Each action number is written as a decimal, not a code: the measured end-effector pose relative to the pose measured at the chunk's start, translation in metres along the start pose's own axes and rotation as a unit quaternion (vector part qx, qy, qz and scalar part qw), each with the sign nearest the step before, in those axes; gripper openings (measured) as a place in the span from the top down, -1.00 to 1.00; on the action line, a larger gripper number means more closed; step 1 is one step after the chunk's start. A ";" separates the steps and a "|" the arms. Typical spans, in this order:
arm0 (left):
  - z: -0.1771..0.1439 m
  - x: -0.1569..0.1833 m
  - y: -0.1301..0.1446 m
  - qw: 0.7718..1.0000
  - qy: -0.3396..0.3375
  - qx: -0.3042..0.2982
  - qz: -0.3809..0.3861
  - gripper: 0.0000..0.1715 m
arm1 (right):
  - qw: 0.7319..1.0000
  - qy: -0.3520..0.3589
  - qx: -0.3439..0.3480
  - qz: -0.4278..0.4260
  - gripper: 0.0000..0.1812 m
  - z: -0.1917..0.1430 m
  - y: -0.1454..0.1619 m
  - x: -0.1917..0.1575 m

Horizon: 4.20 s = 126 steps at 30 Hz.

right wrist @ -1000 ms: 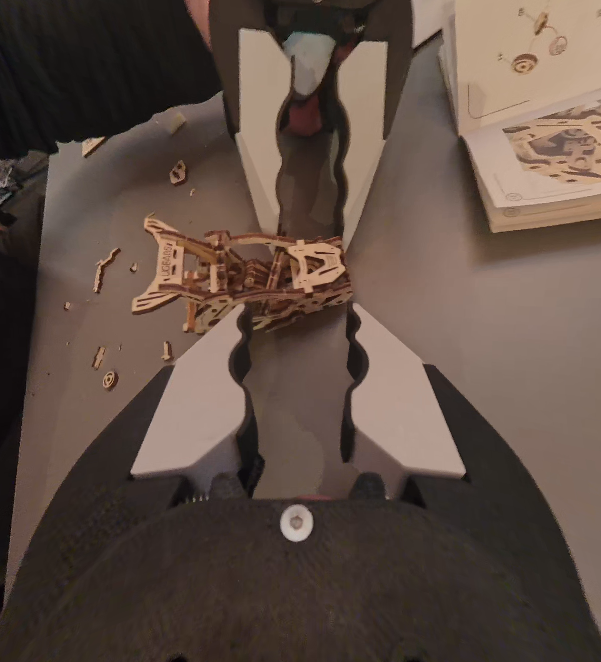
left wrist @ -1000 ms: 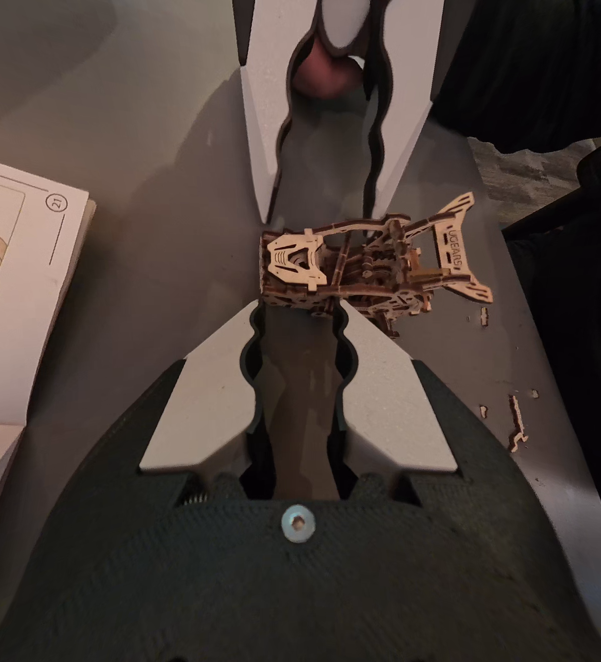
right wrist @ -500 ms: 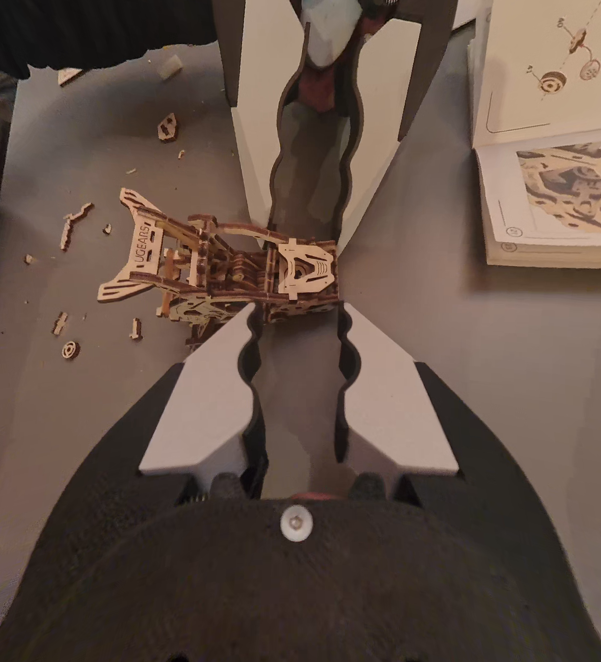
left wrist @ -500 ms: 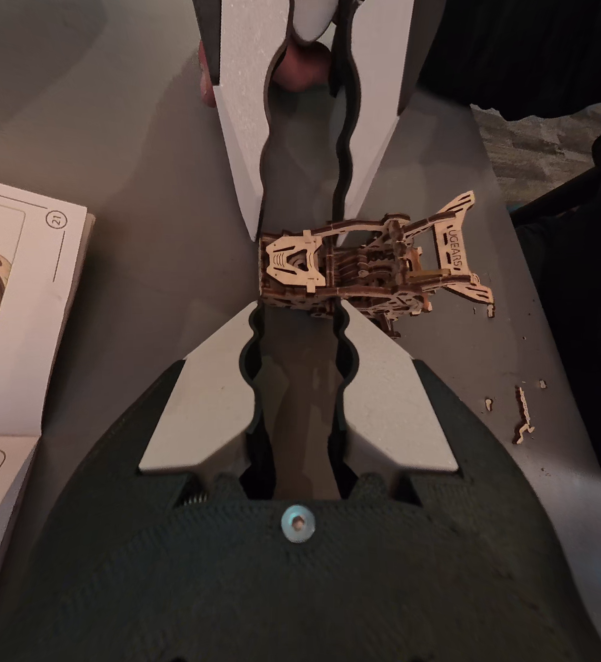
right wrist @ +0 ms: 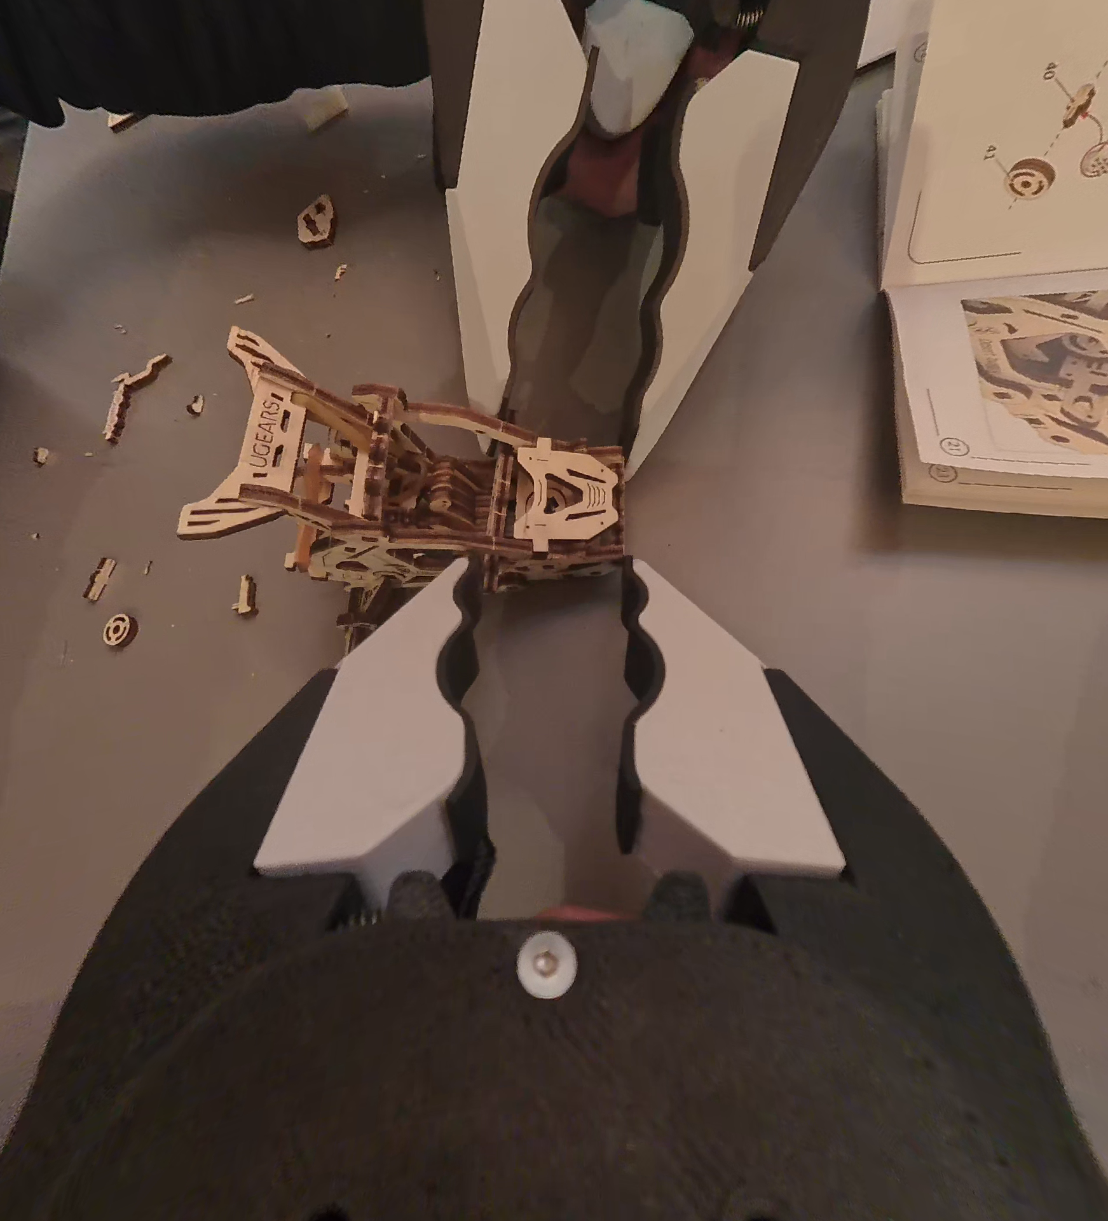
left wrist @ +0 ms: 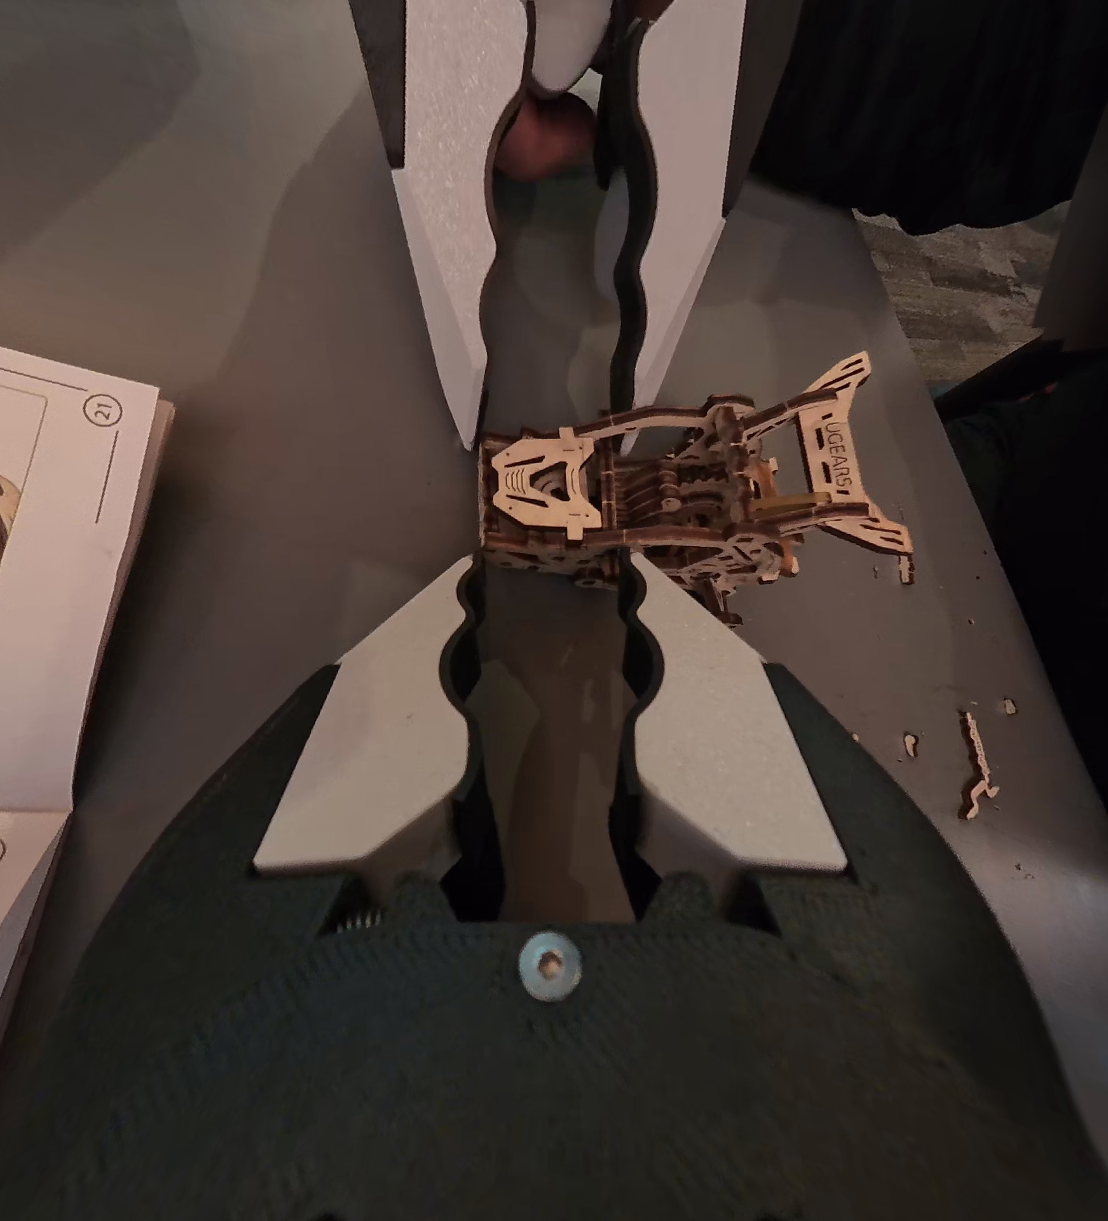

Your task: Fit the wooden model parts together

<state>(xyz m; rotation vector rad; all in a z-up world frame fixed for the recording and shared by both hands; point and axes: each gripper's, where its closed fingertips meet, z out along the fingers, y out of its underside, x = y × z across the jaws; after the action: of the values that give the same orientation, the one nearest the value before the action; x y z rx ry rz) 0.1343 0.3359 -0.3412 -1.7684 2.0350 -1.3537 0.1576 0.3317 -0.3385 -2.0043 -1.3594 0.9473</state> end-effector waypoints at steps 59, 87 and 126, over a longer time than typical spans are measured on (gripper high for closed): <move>0.002 -0.001 0.002 0.998 -0.027 -0.005 0.055 0.57 | 1.000 0.012 -0.012 -0.012 0.56 0.002 0.004 -0.001; 0.004 -0.001 0.000 0.998 -0.010 -0.017 0.059 0.60 | 1.000 -0.001 -0.011 -0.001 0.57 0.000 0.005 -0.003; 0.002 0.006 0.001 0.998 0.055 -0.025 0.026 0.89 | 1.000 0.019 -0.011 -0.010 0.58 0.001 0.005 0.001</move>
<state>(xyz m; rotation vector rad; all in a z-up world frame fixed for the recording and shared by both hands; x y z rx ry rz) 0.1330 0.3296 -0.3410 -1.6835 2.1740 -1.4270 0.1597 0.3310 -0.3427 -2.0105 -1.3719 0.8860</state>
